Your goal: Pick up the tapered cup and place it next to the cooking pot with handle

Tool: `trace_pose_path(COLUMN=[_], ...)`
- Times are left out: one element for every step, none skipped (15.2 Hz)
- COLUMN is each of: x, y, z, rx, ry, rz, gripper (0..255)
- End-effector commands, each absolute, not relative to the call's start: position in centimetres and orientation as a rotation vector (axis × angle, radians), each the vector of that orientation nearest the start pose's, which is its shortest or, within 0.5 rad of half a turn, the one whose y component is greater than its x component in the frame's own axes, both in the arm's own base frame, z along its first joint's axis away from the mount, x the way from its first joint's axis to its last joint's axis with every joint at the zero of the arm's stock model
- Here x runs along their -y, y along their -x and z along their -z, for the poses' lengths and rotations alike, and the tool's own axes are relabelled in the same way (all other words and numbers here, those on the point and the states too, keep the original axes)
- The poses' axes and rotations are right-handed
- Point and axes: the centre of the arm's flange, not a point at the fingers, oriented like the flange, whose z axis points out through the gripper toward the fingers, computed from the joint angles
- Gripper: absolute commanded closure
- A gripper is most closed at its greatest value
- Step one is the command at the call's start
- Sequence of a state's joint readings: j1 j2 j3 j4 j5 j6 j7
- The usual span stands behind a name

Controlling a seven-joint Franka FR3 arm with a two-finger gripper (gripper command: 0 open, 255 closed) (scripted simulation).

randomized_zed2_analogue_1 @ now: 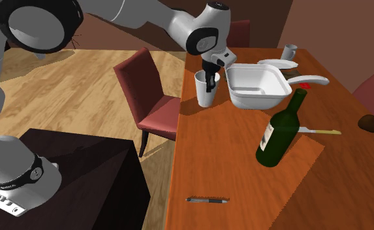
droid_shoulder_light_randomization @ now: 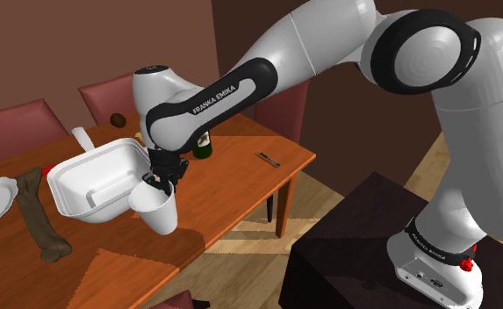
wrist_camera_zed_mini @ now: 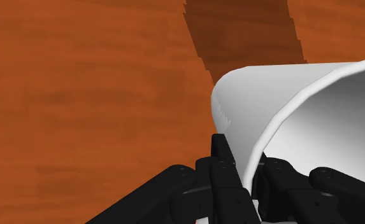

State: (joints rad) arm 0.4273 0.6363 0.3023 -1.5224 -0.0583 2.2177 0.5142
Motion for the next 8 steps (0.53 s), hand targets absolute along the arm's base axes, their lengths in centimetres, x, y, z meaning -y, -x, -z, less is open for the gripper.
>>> trace_pose_path(x=[-44.70, -44.69, -44.70, -44.70, -44.70, -44.70, -44.70, -44.70], y=[-55.74, -55.73, -55.74, -55.74, -55.74, -55.74, -55.74, -55.74], z=[-29.74, -29.34, -29.34, -29.34, -29.34, -29.34, -29.34, -29.34], rx=[0.276, 0.276, 0.276, 0.276, 0.276, 0.276, 0.276, 0.276], ry=[2.974, 2.974, 2.974, 2.974, 2.974, 2.974, 2.974, 2.974], rz=[-0.003, -0.003, -0.003, -0.003, -0.003, -0.003, -0.003, -0.003], gripper=[255, 255, 255, 255, 255, 255, 255, 255])
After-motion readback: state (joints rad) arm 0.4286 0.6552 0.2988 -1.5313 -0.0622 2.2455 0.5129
